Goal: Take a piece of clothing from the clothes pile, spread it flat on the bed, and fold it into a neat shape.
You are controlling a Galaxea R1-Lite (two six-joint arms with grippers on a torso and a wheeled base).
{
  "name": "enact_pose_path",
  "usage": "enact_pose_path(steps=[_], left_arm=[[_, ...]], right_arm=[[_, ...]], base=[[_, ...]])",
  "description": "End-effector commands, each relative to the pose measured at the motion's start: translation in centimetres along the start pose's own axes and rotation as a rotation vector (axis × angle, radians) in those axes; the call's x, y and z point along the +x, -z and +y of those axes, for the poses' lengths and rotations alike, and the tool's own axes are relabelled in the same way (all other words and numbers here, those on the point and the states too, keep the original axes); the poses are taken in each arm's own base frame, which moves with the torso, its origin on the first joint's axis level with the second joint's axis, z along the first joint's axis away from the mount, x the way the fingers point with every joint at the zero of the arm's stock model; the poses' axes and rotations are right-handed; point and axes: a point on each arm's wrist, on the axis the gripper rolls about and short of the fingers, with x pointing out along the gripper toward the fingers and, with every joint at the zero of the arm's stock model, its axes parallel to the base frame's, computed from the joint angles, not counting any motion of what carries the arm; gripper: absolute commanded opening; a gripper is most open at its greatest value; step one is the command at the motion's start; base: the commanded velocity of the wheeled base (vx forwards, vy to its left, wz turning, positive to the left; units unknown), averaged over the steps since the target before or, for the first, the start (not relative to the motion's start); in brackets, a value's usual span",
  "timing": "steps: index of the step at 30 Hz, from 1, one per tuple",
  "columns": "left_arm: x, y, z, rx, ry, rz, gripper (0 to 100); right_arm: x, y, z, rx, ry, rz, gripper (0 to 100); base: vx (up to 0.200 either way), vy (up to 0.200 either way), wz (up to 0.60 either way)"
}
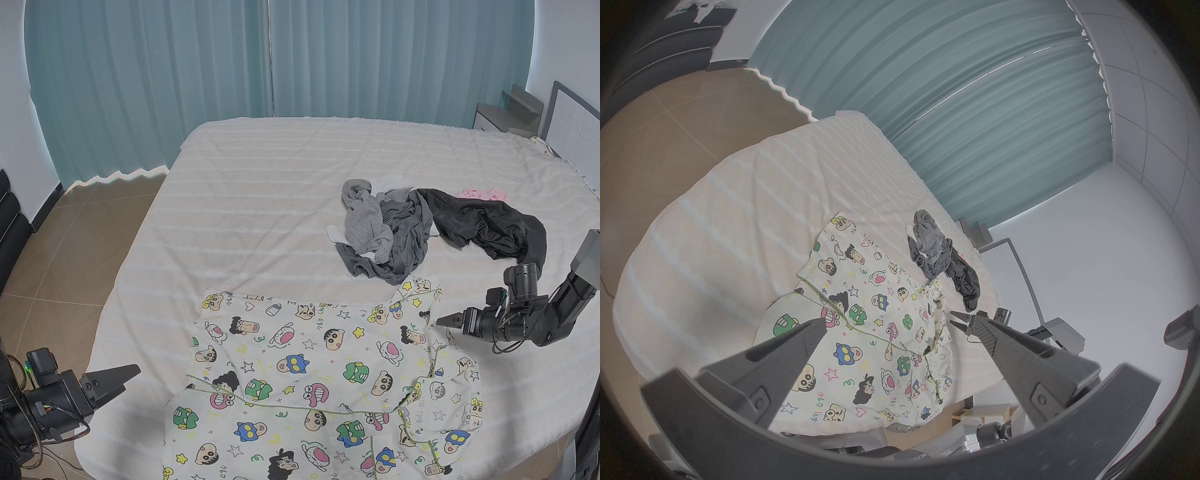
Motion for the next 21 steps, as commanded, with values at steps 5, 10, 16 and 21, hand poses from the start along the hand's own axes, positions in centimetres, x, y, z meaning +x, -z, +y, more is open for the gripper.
enact_pose_path(steps=[5,10,16,21], left_arm=[[0.0,0.1,0.1,-0.002,-0.003,0.007,100],[0.0,0.1,0.1,-0.002,-0.002,0.008,100],[0.1,0.2,0.2,-0.005,-0.006,0.014,100],[0.1,0.2,0.2,-0.006,-0.005,0.016,100]], right_arm=[[1.0,0.8,-3.5,-0.015,-0.109,0.079,100],[2.5,0.8,-4.6,-0.015,-0.132,0.091,100],[2.9,0.3,-5.0,-0.015,-0.257,0.099,100],[3.4,0.6,-5.2,-0.007,-0.301,0.119,100]], base=[[0.000,0.000,0.00],[0.000,0.000,0.00],[0.000,0.000,0.00],[0.000,0.000,0.00]])
